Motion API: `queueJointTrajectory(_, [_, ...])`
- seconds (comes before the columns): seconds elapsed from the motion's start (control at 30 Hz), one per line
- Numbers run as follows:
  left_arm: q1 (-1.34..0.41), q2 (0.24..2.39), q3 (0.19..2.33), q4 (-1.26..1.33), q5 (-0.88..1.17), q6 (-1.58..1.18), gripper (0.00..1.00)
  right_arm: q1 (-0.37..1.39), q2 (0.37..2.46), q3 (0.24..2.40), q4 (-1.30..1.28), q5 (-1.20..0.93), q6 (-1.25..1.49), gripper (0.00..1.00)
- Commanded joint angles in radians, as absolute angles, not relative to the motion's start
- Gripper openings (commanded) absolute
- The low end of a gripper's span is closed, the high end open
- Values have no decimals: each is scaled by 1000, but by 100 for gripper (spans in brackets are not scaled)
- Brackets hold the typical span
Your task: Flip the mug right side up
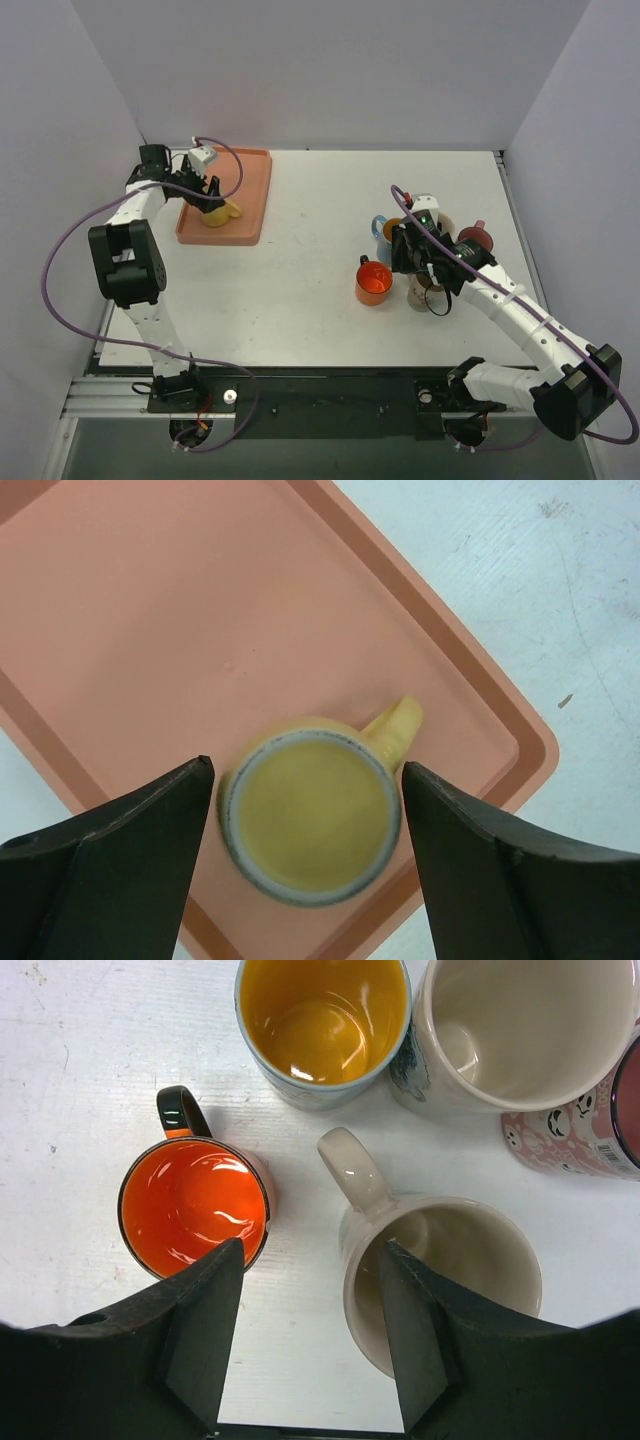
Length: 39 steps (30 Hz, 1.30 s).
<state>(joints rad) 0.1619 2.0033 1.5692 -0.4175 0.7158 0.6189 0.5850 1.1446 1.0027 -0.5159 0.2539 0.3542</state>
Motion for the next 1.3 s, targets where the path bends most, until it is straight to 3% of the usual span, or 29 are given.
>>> queueJointTrajectory(0.0, [169, 1882, 1648, -494, 773, 819, 87, 595, 1124, 1017, -500, 249, 354, 52])
queueJointTrajectory(0.27, [157, 1894, 1747, -673, 810, 1024, 88, 595, 1100, 1003, -494, 249, 354, 52])
queueJointTrajectory(0.37, [111, 1930, 1886, -991, 793, 1301, 85, 595, 1086, 986, -491, 249, 364, 52])
queueJointTrajectory(0.53, [-38, 2098, 2109, -1451, 484, 1706, 80, 604, 1083, 976, -482, 247, 379, 52])
queueJointTrajectory(0.77, [-112, 2068, 1951, -1153, 350, 1692, 80, 621, 1075, 957, -476, 255, 399, 52])
queueJointTrajectory(1.13, [-121, 2166, 1910, -1004, 137, 1709, 73, 627, 1072, 945, -476, 256, 411, 52])
queueJointTrajectory(1.23, [-121, 2180, 1882, -945, 111, 1700, 64, 627, 1075, 946, -474, 253, 408, 52])
queueJointTrajectory(1.27, [-123, 2183, 1879, -934, 101, 1700, 52, 627, 1075, 950, -476, 253, 410, 52])
